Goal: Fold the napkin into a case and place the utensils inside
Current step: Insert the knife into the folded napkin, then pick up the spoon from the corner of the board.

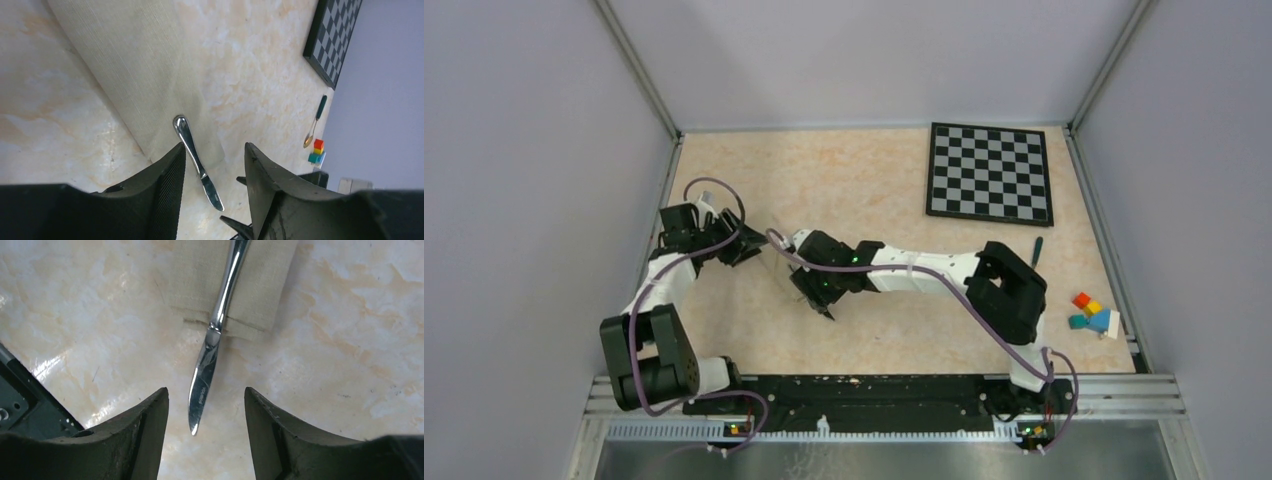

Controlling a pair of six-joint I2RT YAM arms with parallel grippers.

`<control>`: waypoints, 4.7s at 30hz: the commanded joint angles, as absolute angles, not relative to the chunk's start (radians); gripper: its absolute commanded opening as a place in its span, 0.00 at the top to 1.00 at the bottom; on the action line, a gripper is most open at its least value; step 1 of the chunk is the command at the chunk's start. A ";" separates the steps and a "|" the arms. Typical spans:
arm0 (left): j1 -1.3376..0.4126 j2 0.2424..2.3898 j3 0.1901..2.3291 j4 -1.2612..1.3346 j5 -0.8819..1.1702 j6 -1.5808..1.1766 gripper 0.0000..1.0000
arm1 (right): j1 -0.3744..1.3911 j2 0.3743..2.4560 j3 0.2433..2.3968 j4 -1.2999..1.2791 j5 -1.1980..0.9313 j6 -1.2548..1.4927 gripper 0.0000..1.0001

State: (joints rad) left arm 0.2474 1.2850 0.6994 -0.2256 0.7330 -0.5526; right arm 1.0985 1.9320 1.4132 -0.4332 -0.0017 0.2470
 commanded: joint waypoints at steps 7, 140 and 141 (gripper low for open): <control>0.252 1.452 0.873 -0.251 0.660 -0.568 0.47 | 1.174 2.052 1.545 -0.481 0.200 0.210 0.48; 0.199 1.624 1.281 -0.215 0.648 -0.502 0.23 | 0.900 1.734 1.692 -0.760 0.152 0.330 0.31; 0.191 1.617 1.280 -0.213 0.662 -0.496 0.23 | 0.843 1.632 1.567 -0.728 0.126 0.331 0.31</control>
